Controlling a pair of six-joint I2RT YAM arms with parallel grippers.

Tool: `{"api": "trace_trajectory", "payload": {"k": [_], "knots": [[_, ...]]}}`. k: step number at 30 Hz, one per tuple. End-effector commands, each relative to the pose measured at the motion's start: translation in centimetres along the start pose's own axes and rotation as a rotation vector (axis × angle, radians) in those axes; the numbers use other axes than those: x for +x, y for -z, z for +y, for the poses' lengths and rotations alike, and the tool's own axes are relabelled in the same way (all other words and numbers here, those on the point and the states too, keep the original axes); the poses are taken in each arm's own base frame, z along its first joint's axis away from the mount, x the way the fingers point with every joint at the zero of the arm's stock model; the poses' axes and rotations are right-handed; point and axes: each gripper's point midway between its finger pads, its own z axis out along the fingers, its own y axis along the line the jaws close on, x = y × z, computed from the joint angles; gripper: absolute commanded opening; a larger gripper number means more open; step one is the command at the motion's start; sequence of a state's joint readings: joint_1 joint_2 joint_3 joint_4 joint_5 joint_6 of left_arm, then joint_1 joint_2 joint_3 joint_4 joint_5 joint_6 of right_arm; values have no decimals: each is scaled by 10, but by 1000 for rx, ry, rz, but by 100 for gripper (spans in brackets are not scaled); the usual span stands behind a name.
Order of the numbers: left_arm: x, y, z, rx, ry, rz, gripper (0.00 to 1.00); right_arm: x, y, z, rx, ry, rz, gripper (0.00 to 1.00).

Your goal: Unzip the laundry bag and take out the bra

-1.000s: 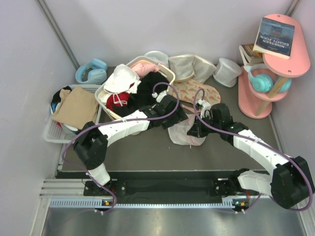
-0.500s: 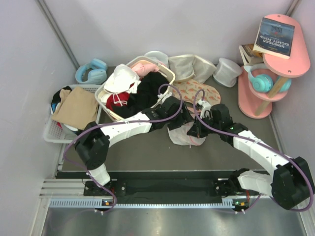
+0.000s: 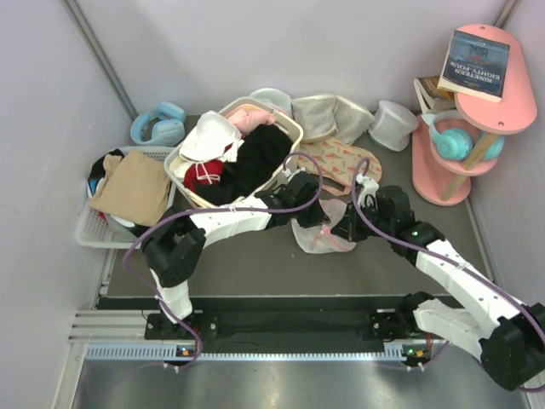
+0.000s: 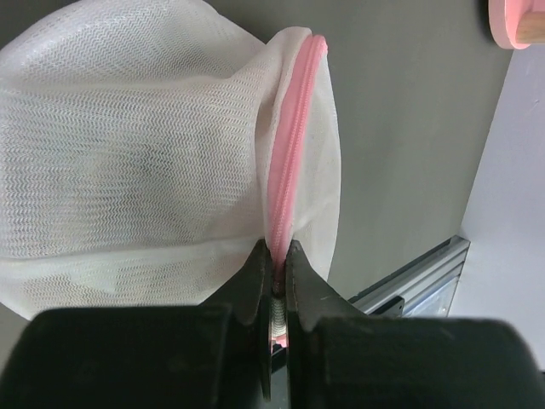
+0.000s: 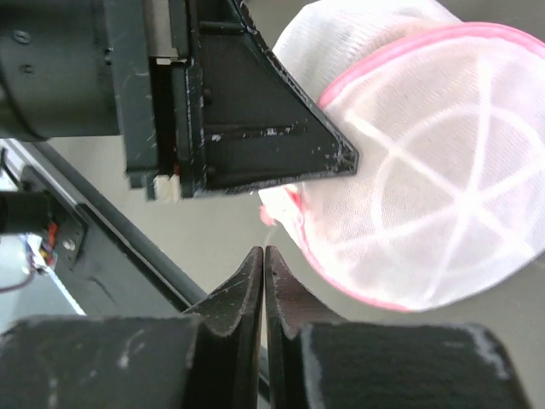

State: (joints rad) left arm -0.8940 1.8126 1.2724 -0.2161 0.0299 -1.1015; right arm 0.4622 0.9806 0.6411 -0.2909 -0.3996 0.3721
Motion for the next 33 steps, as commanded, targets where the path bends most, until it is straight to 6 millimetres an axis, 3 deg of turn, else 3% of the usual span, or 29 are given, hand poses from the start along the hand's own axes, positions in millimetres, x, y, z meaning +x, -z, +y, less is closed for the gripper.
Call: {"api": "trace_trajectory", "payload": {"k": [1,2,5,9,22,33], "knots": [[-21,24,-41,116,9,-77,0,-3,15,3,43,-64,-35,7],[-22,27,-44,124,15,-80,0,-3,16,2,52,-78,-40,17],[-28,31,-44,118,48,-117,0,-6,15,4,43,-101,-53,30],[-29,33,-49,130,64,-117,0,-10,9,2,54,-112,-50,40],[-25,35,-51,123,56,-110,0,-27,-7,-1,49,-77,-74,41],[-24,35,-50,115,53,-110,0,-39,-5,6,27,-45,-98,37]]}}
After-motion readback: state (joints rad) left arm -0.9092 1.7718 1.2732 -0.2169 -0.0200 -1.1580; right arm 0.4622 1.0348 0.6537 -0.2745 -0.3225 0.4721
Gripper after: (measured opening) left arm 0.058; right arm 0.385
